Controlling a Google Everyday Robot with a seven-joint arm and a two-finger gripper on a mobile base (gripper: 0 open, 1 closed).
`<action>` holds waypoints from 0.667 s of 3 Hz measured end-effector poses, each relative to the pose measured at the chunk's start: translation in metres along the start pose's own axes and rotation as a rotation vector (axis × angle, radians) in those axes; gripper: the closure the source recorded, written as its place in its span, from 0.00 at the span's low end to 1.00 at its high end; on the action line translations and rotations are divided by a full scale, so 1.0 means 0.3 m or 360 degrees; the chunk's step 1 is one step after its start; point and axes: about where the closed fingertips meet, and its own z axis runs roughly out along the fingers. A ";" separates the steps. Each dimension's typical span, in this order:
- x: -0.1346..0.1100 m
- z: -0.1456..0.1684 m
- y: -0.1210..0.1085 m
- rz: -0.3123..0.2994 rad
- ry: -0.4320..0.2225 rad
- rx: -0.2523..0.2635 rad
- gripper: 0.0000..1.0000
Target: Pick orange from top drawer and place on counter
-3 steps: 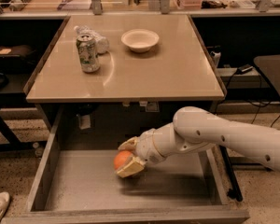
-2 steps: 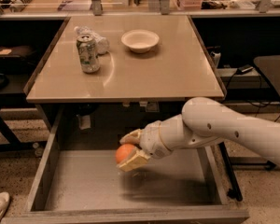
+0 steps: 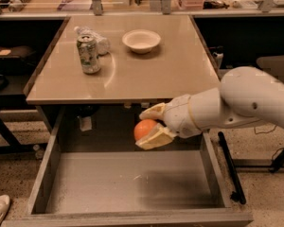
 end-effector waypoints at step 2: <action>-0.033 -0.258 -0.338 0.0043 0.0032 0.0157 1.00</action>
Offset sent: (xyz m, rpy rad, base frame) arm 0.1472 -0.1185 0.1075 0.0101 -0.0464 -0.1664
